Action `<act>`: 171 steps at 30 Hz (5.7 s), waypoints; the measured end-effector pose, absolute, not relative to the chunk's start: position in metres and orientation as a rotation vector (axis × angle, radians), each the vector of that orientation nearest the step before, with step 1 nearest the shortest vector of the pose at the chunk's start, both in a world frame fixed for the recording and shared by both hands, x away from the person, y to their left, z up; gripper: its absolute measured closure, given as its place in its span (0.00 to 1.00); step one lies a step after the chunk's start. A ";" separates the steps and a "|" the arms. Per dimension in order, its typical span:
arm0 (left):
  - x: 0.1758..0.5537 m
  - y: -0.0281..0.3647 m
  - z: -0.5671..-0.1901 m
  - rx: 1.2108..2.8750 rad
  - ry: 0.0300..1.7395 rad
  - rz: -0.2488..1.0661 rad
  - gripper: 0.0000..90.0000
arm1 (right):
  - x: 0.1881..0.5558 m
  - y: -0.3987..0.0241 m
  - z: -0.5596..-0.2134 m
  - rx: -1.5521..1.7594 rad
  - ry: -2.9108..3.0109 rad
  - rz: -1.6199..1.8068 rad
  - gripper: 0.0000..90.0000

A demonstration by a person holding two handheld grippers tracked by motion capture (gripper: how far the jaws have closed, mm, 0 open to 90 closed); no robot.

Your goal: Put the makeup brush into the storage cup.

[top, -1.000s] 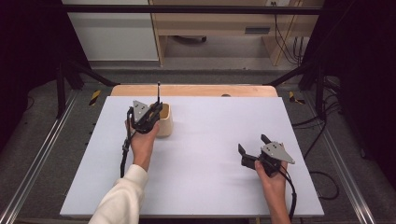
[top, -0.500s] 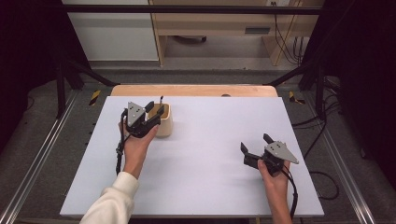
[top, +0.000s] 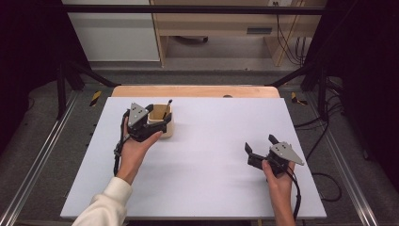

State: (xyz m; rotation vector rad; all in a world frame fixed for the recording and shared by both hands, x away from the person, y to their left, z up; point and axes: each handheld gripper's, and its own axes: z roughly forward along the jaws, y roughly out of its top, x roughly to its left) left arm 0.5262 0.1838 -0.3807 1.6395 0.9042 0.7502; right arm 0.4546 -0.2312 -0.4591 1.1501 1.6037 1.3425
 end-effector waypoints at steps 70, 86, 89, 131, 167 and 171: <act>0.473 0.128 -0.395 1.865 0.573 0.630 0.02 | 0.452 -0.234 -0.461 1.165 1.592 1.325 0.04; 0.463 0.175 -0.387 1.771 0.621 0.672 0.02 | 0.454 -0.235 -0.462 1.152 1.598 1.302 0.04; 0.461 0.184 -0.387 1.771 0.624 0.679 0.02 | 0.453 -0.234 -0.461 1.154 1.594 1.308 0.04; 0.427 0.280 -0.384 1.649 0.685 0.814 0.02 | 0.453 -0.229 -0.461 1.136 1.630 1.320 0.04; 0.406 0.326 -0.424 1.568 0.711 0.825 0.02 | 0.406 -0.260 -0.447 0.996 1.708 1.294 0.04; 0.407 0.326 -0.429 1.569 0.705 0.827 0.02 | 0.402 -0.267 -0.452 1.006 1.699 1.296 0.04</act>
